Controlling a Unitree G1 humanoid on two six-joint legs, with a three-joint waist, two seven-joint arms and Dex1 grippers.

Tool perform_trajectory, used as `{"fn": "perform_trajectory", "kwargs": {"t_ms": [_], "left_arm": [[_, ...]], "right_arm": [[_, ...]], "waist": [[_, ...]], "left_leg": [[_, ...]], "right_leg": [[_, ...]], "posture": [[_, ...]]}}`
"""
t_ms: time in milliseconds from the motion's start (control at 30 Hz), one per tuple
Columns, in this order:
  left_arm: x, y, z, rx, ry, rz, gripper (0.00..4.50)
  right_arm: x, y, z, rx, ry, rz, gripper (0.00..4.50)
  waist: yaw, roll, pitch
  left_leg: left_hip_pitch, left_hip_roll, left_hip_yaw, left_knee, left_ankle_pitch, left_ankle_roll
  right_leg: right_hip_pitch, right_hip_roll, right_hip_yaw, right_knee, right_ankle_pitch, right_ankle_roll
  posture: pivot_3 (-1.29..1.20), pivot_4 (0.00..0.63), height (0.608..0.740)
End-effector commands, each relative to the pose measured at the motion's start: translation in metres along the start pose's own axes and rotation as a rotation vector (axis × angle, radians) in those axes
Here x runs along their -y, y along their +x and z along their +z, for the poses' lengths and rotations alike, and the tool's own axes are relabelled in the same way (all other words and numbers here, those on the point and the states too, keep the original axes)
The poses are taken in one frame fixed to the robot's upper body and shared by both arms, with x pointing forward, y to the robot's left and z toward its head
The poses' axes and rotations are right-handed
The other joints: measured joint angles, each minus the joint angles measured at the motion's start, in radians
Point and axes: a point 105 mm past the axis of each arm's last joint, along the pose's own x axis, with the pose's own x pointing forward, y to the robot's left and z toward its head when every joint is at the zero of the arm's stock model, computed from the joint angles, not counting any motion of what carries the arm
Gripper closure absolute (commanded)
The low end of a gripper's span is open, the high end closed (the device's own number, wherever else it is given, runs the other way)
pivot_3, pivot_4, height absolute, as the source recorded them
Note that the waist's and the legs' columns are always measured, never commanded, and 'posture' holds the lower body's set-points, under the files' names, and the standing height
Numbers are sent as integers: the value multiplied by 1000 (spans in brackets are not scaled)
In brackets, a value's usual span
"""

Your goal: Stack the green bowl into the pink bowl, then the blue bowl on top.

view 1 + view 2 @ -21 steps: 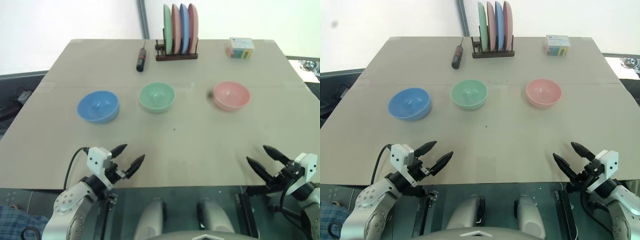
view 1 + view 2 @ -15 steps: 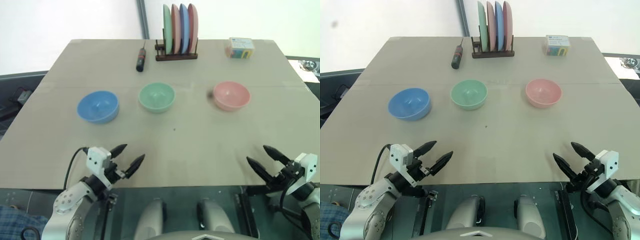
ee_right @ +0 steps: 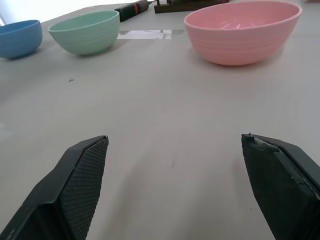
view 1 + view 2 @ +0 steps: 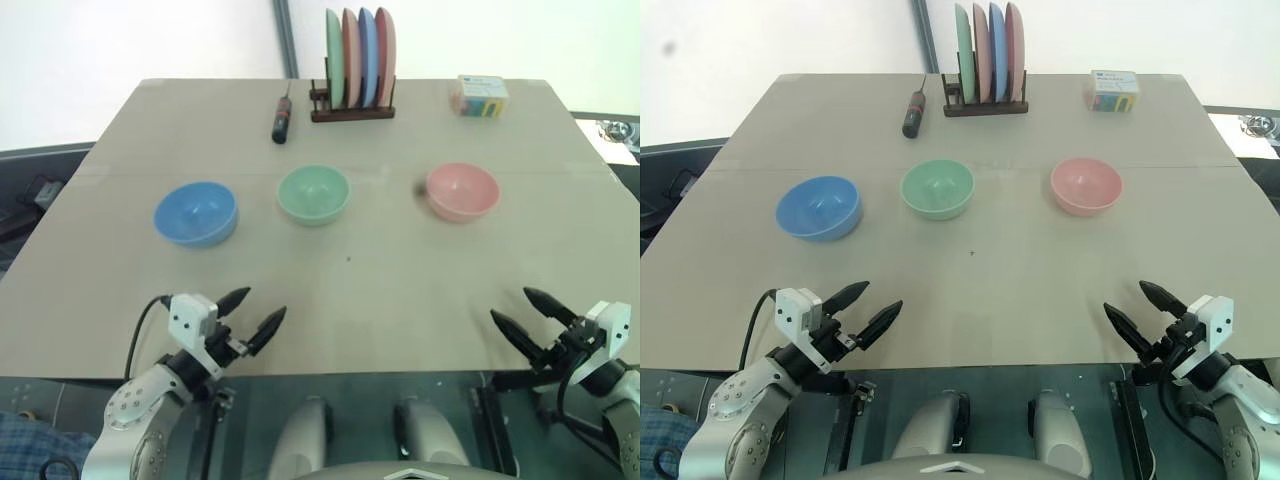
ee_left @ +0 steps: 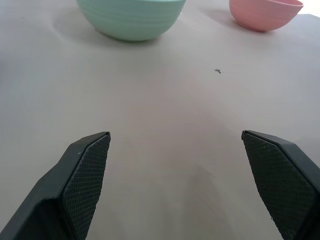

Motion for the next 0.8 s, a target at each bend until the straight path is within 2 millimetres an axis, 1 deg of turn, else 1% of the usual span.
{"fn": "perform_trajectory", "kwargs": {"t_ms": [33, 133, 233, 267, 333, 367, 433, 500, 600, 700, 800], "left_arm": [[5, 1, 14, 43, 10, -31, 0], [4, 4, 23, 91, -1, -54, 0], [6, 11, 39, 167, -40, -107, 0], [11, 13, 44, 193, -50, -146, 0], [19, 17, 50, 218, -66, -206, 0], [24, 19, 54, 234, -75, -237, 0], [33, 22, 62, 266, -85, -294, 0], [42, 24, 71, 290, -88, -349, 0], [55, 26, 80, 306, -90, -425, 0], [61, 27, 82, 303, -71, -463, 0], [62, 28, 81, 301, -62, -466, 0]], "right_arm": [[-6, 4, 10, 21, -17, 30, 44], [1, 7, 15, 5, -25, 6, 44], [8, 10, 21, -73, -179, 40, 44], [12, 13, 27, -86, -225, 37, 44], [20, 22, 44, -68, -297, 16, 44], [24, 28, 52, -81, -344, 1, 44], [30, 38, 59, -151, -434, -6, 44], [31, 52, 64, -230, -548, 58, 44], [37, 72, 76, -277, -623, 110, 44], [49, 89, 78, -353, -680, 156, 44], [61, 112, 78, -410, -726, 204, 44]], "waist": [[0, 0, 0], [0, 0, 0], [0, 0, 0], [0, 0, 0], [-2, 0, 0], [-4, 0, 0], [-6, 0, 1], [-4, 0, 1], [-3, -2, 2], [-3, -2, 2], [-4, -3, 3]], "left_leg": [[0, 0, 0, 0, 0, 0], [0, 0, 0, 0, 0, 0], [0, 0, 0, 2, 0, 0], [0, 0, 1, 3, 0, 0], [0, 0, 1, 4, 0, 0], [1, 0, 1, 4, 0, 0], [0, 0, 1, 3, 0, 0], [0, 0, 1, 3, 0, 0], [0, 0, 0, 4, 0, 0], [0, 0, 0, 3, 0, 0], [-1, -1, 0, 4, 0, 0]], "right_leg": [[0, 0, 0, 0, 0, 0], [0, 0, 0, 0, 0, 0], [0, 0, 0, 1, 0, 0], [0, 0, 0, 1, 0, 0], [1, 0, 0, 2, 0, 0], [0, 1, 0, 3, 0, 0], [0, 1, 0, 3, 0, 0], [0, 1, 1, 3, 1, 0], [0, 2, 1, 3, 2, 1], [0, 2, 0, 3, 3, 3], [0, 1, 1, 2, 3, 3]], "posture": [[0, 150, 740], [0, 150, 740], [0, 150, 740], [0, 150, 740], [0, 150, 740], [0, 150, 740], [0, 150, 740], [0, 150, 740], [0, 150, 740], [0, 150, 740], [0, 150, 740]]}}
